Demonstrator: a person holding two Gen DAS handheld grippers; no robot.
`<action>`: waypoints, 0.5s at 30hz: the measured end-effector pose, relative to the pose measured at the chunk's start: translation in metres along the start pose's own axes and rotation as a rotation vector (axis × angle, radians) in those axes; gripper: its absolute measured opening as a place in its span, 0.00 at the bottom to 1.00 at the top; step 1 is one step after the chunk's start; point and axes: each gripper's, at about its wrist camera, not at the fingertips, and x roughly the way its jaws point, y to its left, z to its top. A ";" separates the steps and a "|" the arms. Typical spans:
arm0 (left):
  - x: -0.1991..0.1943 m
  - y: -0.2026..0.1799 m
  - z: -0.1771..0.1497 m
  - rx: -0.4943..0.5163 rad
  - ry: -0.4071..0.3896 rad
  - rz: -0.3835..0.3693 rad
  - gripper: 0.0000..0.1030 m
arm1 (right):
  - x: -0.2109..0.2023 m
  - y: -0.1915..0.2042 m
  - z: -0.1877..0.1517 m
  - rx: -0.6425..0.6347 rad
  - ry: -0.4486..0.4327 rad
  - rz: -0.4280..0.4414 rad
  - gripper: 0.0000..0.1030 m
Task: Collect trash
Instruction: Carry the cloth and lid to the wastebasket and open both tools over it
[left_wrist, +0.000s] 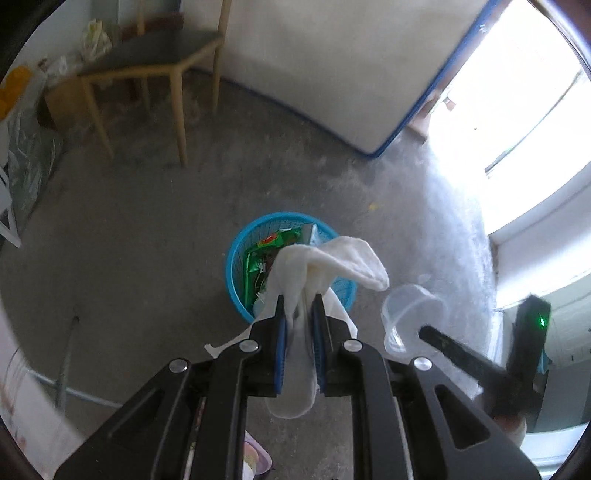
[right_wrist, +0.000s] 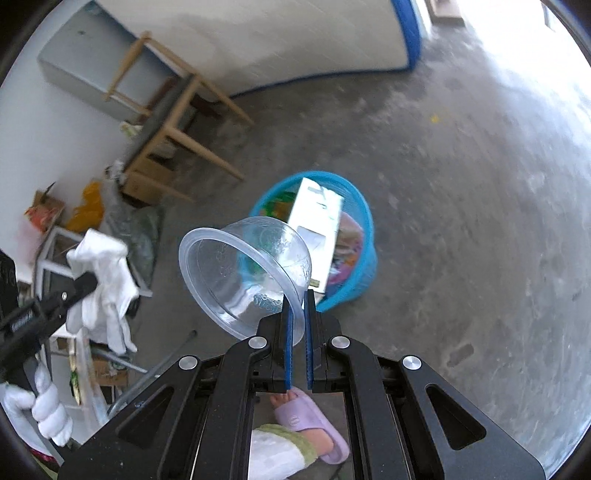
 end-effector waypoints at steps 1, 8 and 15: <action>0.016 0.000 0.008 0.001 0.021 0.010 0.12 | 0.004 -0.006 0.001 0.006 0.005 -0.003 0.04; 0.079 0.003 0.047 -0.019 0.046 0.022 0.36 | 0.054 -0.026 0.023 0.068 0.019 -0.015 0.11; 0.071 0.016 0.046 -0.095 -0.007 -0.037 0.48 | 0.110 -0.059 0.033 0.138 0.042 -0.059 0.35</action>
